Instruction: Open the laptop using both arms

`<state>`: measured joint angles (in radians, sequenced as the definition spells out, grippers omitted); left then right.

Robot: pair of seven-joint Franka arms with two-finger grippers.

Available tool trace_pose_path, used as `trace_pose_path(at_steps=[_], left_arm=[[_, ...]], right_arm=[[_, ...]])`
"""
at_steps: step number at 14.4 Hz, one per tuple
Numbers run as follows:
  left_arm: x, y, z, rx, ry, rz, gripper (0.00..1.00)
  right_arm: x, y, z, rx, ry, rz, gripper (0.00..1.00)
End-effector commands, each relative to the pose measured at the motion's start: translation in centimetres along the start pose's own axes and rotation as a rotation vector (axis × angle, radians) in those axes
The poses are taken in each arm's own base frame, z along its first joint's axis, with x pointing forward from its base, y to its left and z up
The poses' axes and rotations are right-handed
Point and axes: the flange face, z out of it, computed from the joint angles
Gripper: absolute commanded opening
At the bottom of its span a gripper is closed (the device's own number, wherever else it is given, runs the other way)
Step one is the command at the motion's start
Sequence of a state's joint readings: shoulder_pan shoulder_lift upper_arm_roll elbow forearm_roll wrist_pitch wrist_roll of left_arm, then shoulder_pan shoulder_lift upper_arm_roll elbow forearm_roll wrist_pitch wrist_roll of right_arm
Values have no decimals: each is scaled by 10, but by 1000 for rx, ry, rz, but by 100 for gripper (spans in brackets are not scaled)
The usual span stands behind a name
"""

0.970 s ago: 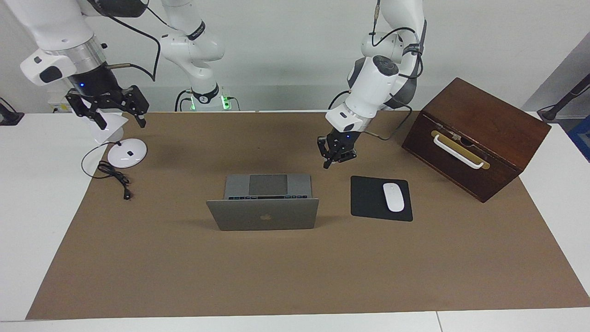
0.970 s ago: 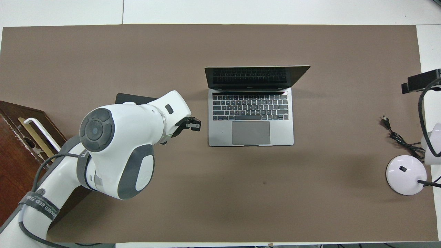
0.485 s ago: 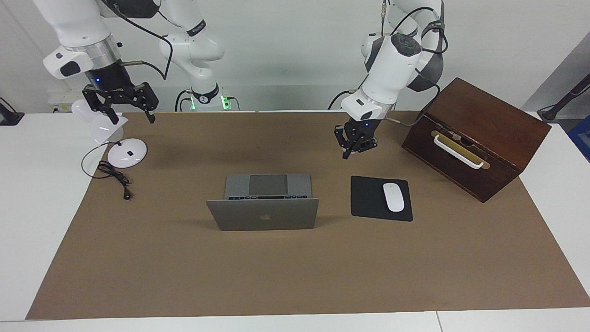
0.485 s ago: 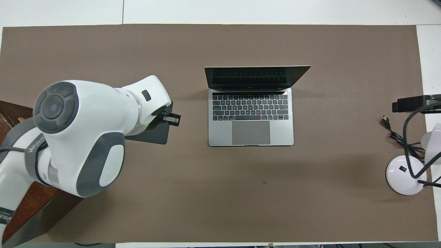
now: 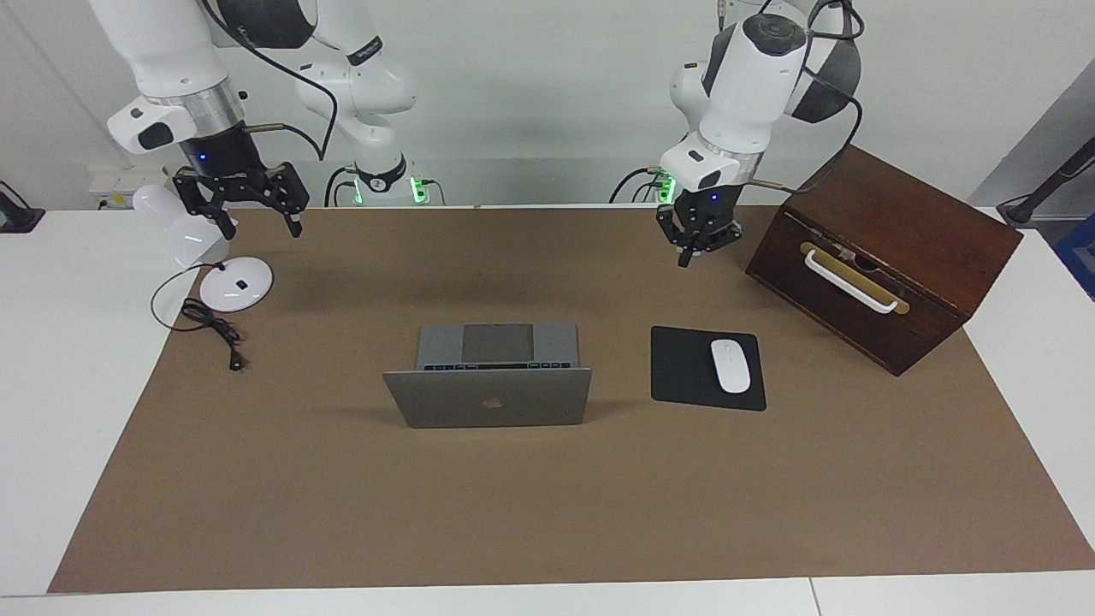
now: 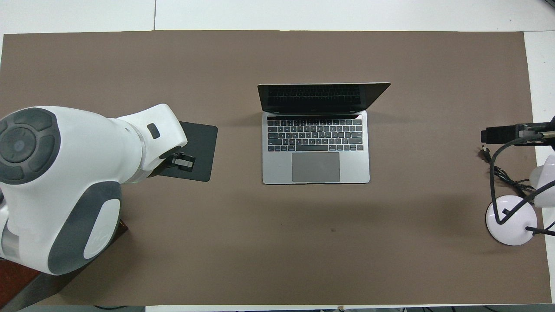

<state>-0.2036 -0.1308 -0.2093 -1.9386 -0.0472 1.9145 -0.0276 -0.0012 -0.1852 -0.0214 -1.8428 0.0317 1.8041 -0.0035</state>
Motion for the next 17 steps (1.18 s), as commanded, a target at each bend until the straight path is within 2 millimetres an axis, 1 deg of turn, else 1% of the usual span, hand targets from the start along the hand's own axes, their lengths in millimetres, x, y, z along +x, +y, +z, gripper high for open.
trace_pose_path(at_steps=[1,3,5,6,7,8,9,10,12,13,14,15,16,17], left_arm=[[-17,-32,-18,43,-40,46,0],[-26,-60,-26,48,-64,65,0],[-34,-78,-34,54,-73,27,0],[-37,-86,-35,55,-76,7,43],[-39,-94,-39,58,-74,-15,98],[-41,-106,-40,60,-73,-30,100],[-42,-117,-42,62,-70,-51,100],[-43,-124,-44,64,-65,-63,100],[-46,-139,-46,66,-64,-98,100],[-47,-146,-46,68,-62,-117,100],[-49,-151,-46,67,-65,-132,100],[-54,-167,-47,67,-65,-165,100],[-60,-178,-51,63,-64,-187,100],[-65,-190,-52,58,-66,-213,100]], right_arm=[[-5,-3,-5,16,-30,19,100],[-5,-3,-8,16,-36,15,100],[-4,-4,-14,16,-29,-1,100],[-4,-4,-14,16,-44,-9,100],[-4,-6,-15,16,-53,-23,100],[-4,-7,-15,18,-56,-41,100],[-5,-2,-15,17,-68,-44,100],[-4,-11,-9,19,-84,-63,100],[-1,-11,-2,26,-126,-57,100],[1,-7,2,25,-153,-52,100],[3,-8,-1,14,-174,-59,100],[7,-4,-4,16,-197,-52,100],[12,7,-7,13,-207,-35,100],[13,9,-7,12,-211,-32,100]])
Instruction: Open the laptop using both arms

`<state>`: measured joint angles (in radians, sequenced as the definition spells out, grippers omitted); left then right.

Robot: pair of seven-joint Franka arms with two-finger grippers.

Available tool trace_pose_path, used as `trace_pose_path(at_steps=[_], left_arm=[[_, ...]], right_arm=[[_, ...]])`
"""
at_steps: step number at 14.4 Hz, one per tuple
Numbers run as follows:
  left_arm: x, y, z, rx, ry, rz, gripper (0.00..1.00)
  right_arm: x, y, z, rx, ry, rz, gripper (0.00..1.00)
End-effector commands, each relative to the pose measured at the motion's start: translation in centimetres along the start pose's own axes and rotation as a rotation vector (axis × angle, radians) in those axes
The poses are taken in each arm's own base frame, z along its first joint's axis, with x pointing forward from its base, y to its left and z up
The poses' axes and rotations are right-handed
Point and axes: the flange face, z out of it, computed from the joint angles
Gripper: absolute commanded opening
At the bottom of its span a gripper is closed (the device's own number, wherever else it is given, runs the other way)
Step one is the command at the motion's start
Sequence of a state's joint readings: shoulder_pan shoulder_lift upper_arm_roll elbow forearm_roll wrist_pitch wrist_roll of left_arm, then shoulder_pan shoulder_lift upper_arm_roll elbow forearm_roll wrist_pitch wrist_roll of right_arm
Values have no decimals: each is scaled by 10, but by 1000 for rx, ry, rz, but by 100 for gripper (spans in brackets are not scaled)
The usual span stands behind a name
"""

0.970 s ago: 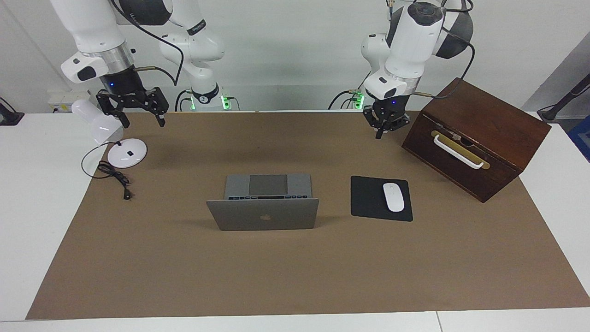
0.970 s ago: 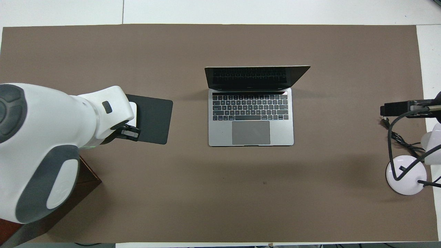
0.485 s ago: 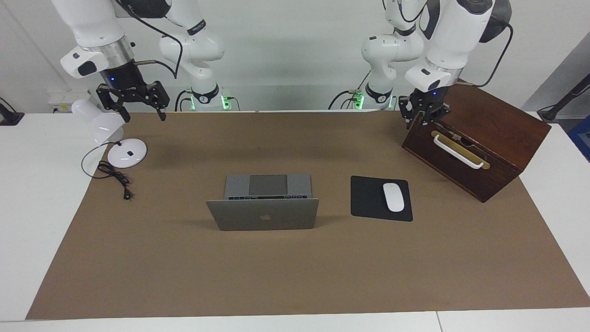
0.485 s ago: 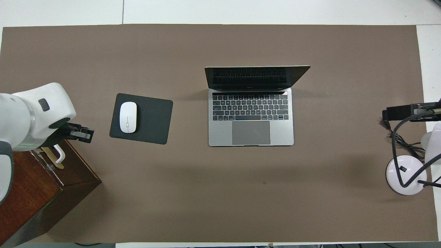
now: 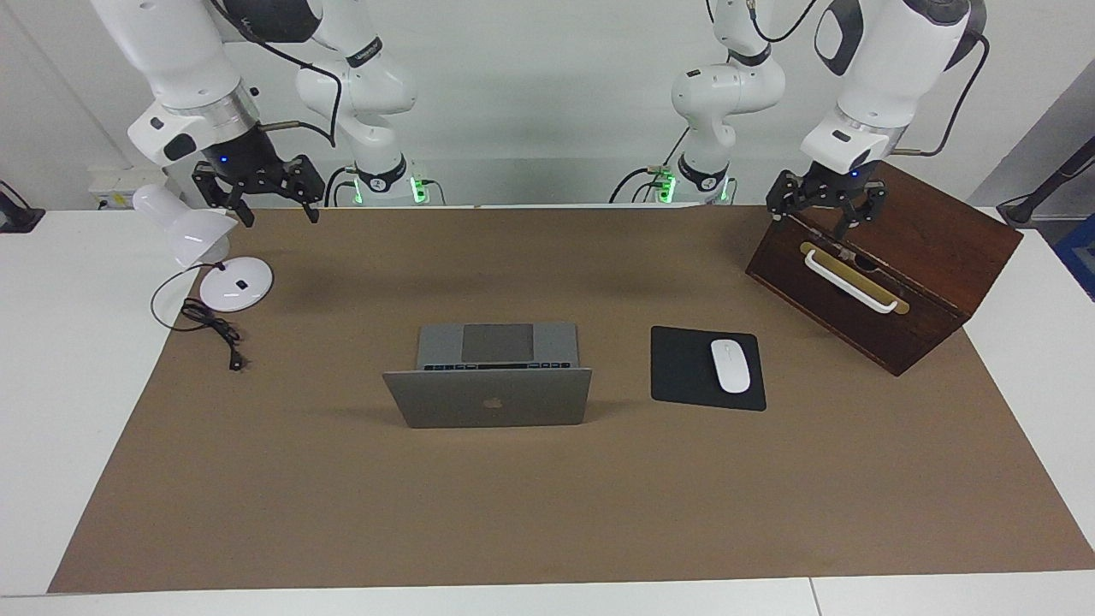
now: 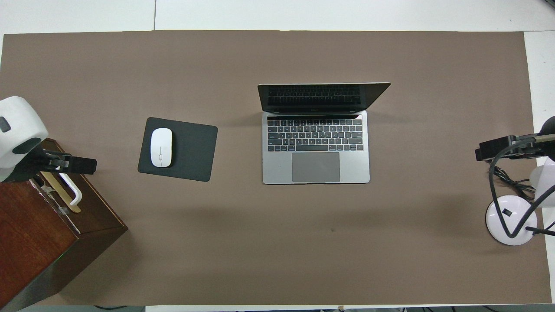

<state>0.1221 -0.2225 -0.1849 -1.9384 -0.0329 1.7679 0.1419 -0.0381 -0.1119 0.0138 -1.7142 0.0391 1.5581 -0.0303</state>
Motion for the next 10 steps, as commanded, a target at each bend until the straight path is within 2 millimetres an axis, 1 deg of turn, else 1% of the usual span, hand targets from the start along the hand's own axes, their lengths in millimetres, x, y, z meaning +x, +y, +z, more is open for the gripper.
trace_pose_path(at_steps=[1,5,7,8,9,10], left_arm=[[-13,-33,-8,3,-10,-61,100],[-12,-47,-12,1,8,-140,100],[-8,-52,-23,0,30,-155,100],[-4,-58,-26,-4,35,-166,100],[1,-67,-33,-5,45,-181,100],[6,-72,-41,-5,56,-185,100]], right_arm=[[9,12,-8,7,-27,-6,100],[10,11,-9,-11,-19,-7,100],[10,10,-8,-13,-13,-2,100],[11,10,-7,-14,-10,-2,100],[12,10,-7,-15,-2,-2,100],[12,10,-6,-15,-5,-2,100]])
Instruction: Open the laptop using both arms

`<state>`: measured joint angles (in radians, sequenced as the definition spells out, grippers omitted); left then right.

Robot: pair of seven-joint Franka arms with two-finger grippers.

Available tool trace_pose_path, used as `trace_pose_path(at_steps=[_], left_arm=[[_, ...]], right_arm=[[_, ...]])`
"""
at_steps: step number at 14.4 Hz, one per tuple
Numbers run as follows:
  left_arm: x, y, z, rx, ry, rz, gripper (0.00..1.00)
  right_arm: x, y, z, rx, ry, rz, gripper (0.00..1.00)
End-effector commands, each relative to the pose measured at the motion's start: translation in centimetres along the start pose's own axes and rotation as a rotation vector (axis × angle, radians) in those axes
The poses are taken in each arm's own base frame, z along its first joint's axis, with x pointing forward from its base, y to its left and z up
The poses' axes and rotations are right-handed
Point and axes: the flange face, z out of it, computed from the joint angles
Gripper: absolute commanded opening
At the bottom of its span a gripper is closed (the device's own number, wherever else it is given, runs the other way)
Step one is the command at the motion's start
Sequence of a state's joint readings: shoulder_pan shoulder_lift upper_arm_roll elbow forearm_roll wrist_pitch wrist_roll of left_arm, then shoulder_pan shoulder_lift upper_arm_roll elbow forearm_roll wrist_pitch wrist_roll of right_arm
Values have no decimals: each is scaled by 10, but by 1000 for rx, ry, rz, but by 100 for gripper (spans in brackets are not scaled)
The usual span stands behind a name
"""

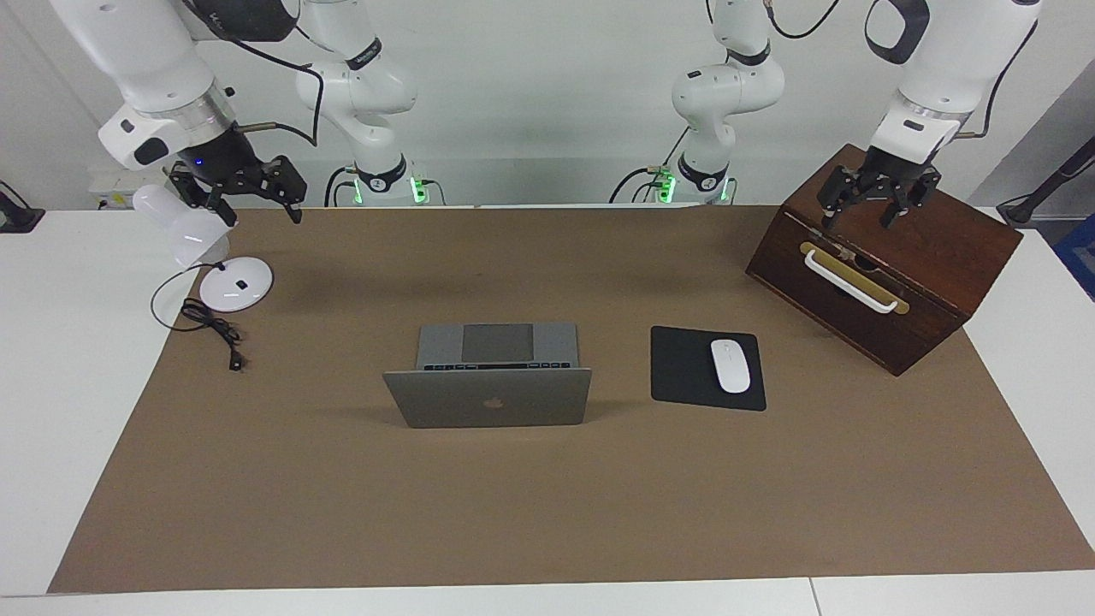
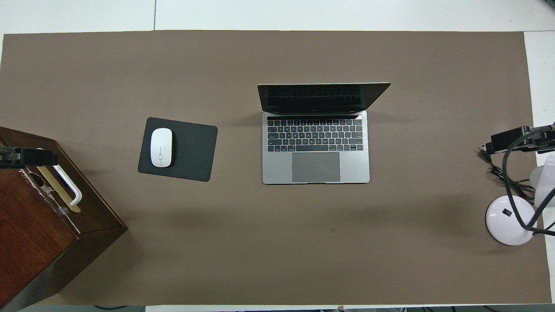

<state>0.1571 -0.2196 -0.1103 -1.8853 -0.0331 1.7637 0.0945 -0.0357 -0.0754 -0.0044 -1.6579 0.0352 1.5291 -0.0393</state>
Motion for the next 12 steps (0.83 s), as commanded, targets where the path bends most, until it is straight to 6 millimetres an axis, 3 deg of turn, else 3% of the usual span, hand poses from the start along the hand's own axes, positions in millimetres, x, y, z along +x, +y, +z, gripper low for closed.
trace_pose_path(at_steps=[1,5,12], left_arm=[[21,-14,-24,-3,13,-31,100],[38,-14,-51,-14,7,-25,100],[53,-23,-62,-59,-91,-37,100]], right_arm=[[2,1,-1,-22,-3,-8,100],[-5,9,4,-77,-27,-9,100],[-6,15,6,-106,-33,-5,100]])
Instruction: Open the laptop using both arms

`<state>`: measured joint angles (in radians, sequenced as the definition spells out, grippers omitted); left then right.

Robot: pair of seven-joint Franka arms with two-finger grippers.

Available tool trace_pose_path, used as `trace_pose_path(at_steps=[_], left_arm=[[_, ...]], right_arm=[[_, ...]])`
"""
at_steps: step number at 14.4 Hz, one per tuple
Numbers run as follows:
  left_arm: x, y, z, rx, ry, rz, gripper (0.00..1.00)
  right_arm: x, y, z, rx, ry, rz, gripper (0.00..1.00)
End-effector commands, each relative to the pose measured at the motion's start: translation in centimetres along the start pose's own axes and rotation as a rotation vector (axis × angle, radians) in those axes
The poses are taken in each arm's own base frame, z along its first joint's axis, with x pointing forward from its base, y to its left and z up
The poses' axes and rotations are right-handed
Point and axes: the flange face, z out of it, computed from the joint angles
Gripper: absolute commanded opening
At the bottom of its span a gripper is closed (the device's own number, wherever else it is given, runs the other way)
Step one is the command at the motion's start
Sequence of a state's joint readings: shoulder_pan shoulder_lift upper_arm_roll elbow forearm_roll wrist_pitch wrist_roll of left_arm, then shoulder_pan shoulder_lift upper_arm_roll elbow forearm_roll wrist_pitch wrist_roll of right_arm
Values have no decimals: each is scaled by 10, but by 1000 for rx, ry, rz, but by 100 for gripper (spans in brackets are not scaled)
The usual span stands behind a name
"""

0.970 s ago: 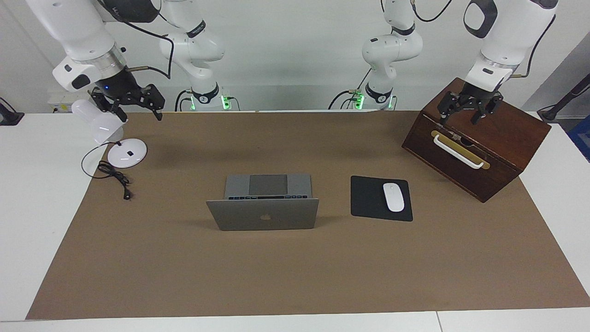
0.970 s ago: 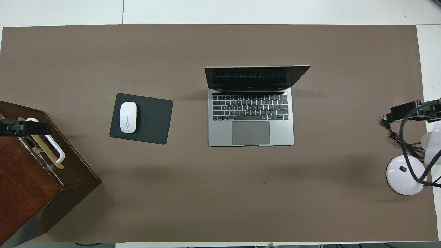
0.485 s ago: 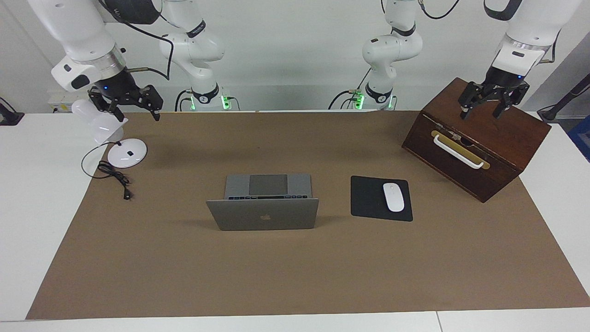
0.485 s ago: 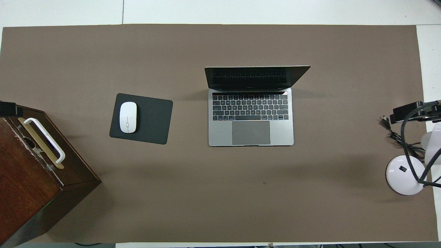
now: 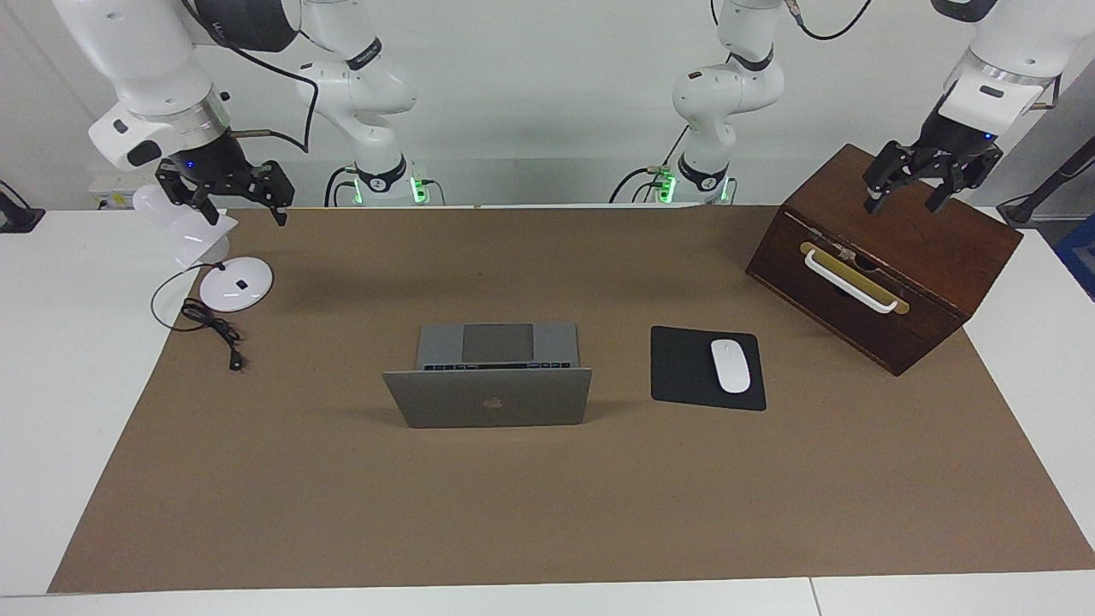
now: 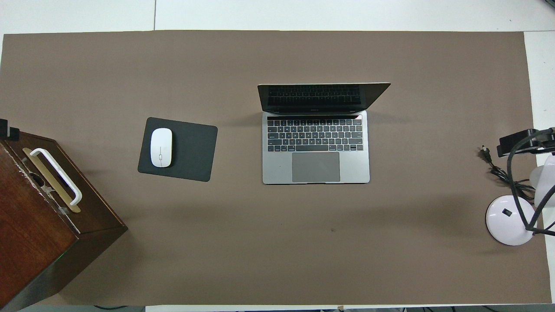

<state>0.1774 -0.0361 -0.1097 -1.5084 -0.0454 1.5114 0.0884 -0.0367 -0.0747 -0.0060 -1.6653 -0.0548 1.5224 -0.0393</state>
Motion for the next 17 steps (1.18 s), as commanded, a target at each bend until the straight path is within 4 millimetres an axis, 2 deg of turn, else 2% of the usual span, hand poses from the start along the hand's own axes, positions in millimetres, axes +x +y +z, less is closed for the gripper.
trace_pose_path(at_steps=[1,4,6,8,10,13,17], left_arm=[[13,-7,-3,-21,-43,-18,100],[16,-5,2,-15,-34,-13,100],[21,-3,19,-8,-29,-9,100],[23,8,32,-8,-30,13,100],[26,32,40,-9,-27,55,100],[21,57,48,-9,-38,99,100],[20,54,48,-10,-41,93,100]], right_arm=[[-4,3,2,-17,-14,-10,100],[-4,3,1,-17,-10,-10,100],[-4,3,2,-17,-8,-10,100],[-4,3,1,-17,-3,-10,100],[-4,3,0,-18,0,-10,100],[-4,1,-1,-18,1,-13,100],[-6,-3,-2,-18,5,-16,100]])
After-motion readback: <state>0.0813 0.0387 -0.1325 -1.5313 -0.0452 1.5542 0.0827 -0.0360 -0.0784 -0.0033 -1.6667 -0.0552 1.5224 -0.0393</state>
